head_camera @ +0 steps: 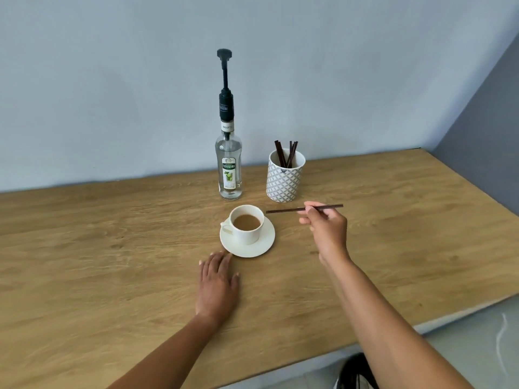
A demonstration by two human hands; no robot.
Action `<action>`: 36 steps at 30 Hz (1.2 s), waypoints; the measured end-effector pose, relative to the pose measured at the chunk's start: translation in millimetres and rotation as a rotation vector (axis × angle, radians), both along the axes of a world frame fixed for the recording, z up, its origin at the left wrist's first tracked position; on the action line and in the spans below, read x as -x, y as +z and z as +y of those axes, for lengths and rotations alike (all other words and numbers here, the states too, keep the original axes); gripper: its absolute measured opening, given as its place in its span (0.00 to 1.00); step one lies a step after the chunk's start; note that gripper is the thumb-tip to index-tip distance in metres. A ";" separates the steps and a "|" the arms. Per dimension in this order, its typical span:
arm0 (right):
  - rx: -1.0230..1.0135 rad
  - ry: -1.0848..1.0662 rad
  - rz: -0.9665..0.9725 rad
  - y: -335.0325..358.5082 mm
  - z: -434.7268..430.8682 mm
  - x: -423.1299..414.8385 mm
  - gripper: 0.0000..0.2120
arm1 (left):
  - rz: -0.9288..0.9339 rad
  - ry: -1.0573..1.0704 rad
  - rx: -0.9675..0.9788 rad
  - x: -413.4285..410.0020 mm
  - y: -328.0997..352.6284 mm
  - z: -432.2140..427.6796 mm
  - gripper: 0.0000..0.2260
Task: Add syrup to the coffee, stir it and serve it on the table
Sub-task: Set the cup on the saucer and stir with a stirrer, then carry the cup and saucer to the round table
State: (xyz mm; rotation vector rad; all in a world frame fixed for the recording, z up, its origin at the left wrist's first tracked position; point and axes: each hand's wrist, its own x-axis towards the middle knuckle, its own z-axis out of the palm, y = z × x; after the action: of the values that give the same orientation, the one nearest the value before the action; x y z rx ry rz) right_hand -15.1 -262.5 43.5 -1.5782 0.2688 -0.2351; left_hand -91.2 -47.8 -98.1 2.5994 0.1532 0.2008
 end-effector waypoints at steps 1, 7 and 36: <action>-0.079 -0.027 0.021 1.2 -8.4 2.7 0.06 | -0.026 -0.025 0.000 3.2 0.9 -5.8 0.23; -0.343 -0.086 0.131 -0.8 -69.8 33.2 0.07 | -0.126 -0.203 -0.006 2.6 11.7 -73.7 0.18; 0.102 -0.509 0.695 -186.7 -378.0 213.6 0.09 | 0.025 -0.320 -0.228 -31.6 -12.2 -334.4 0.26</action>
State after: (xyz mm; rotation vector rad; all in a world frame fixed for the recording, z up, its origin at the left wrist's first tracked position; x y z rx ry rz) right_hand -228.7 -640.5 -143.2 -1.6271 1.2207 -0.0813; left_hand -59.6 -382.2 -110.3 2.8063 -0.2920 0.0729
